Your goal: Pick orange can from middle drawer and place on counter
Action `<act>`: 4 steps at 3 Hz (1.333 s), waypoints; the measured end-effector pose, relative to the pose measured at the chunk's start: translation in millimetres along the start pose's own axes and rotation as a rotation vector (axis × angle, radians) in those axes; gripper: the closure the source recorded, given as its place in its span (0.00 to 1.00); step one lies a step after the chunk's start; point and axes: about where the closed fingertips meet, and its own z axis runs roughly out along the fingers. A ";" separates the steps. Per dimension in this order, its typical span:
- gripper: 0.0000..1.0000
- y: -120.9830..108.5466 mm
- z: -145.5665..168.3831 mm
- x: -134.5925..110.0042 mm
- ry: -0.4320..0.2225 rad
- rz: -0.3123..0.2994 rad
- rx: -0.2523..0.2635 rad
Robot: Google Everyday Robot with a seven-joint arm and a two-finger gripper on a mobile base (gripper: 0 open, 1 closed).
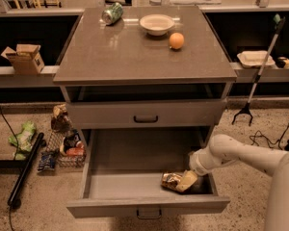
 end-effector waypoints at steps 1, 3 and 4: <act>0.00 1.3 13.7 -0.7 0.014 -0.012 0.000; 0.18 6.9 31.0 -2.5 0.046 -0.017 -0.013; 0.42 7.4 31.7 -2.5 0.049 -0.018 -0.013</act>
Offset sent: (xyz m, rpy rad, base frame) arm 0.0009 0.0216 -0.0275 -0.0390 0.0209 0.0315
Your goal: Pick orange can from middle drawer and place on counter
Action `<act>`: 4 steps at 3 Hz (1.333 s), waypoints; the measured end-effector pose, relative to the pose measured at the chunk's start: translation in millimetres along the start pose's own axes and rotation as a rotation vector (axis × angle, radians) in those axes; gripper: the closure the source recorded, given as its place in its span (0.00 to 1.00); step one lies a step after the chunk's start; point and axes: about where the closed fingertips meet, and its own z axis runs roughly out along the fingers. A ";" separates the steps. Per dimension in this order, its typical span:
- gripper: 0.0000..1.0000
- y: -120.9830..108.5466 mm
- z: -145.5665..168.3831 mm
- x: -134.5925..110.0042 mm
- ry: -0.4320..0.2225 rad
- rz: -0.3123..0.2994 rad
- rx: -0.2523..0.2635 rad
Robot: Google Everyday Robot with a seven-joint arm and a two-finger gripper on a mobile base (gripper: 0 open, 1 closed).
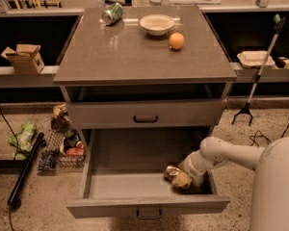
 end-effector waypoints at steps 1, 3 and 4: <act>0.64 0.5 -1.8 -0.7 0.000 -0.007 0.011; 1.00 5.0 -24.5 -6.9 0.003 -0.053 0.070; 1.00 12.0 -68.0 -18.7 0.036 -0.104 0.147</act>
Offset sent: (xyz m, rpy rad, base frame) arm -0.0022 -0.0026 0.0141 -0.0097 -0.0578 0.0173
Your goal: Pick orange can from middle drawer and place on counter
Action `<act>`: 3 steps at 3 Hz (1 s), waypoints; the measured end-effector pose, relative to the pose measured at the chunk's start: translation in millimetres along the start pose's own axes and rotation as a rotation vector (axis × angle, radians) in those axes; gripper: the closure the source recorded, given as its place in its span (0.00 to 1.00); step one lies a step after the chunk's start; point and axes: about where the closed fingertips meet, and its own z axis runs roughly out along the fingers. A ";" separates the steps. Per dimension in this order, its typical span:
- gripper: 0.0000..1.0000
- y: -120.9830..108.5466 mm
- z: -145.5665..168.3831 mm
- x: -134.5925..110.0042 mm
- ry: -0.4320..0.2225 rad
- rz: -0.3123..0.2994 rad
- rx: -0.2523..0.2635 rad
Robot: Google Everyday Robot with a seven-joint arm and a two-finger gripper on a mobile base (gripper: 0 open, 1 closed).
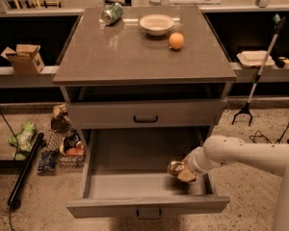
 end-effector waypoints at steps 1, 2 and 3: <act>1.00 -5.9 -45.7 -14.1 0.039 -0.053 0.074; 1.00 -11.9 -80.7 -28.6 0.070 -0.093 0.119; 1.00 -14.2 -86.8 -32.3 0.068 -0.099 0.130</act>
Offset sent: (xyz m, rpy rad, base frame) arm 0.0063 -0.0130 0.1360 -0.1883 -0.1595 0.0468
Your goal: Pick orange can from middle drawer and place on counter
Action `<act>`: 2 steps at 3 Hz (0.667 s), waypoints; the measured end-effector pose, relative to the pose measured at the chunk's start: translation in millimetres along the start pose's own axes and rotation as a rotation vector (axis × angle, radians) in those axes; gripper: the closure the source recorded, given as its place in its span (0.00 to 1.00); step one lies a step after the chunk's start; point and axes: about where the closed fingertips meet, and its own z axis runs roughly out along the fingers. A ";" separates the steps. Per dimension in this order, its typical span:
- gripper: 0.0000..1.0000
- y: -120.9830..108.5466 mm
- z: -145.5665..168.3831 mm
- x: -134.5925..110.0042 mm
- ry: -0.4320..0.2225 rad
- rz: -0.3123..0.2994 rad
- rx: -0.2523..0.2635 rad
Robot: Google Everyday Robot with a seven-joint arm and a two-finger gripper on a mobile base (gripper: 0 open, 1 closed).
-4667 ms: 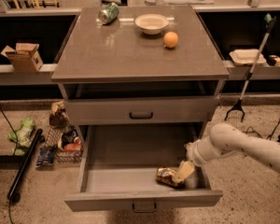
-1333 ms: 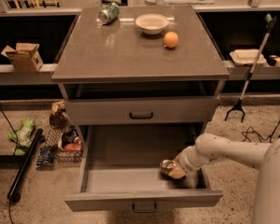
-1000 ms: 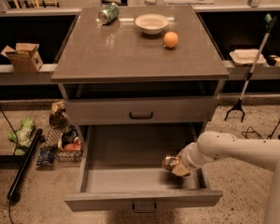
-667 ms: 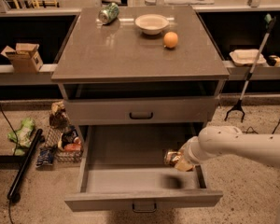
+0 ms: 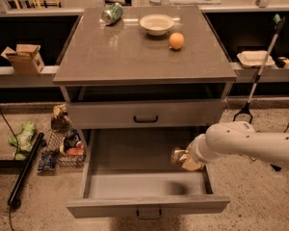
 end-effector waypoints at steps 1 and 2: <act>1.00 -5.5 -15.0 -7.0 -0.006 -0.026 0.013; 1.00 -17.2 -60.8 -22.3 -0.015 -0.080 0.045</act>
Offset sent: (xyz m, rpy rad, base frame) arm 0.0031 -0.0036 0.1356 -0.0499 -0.1320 0.1103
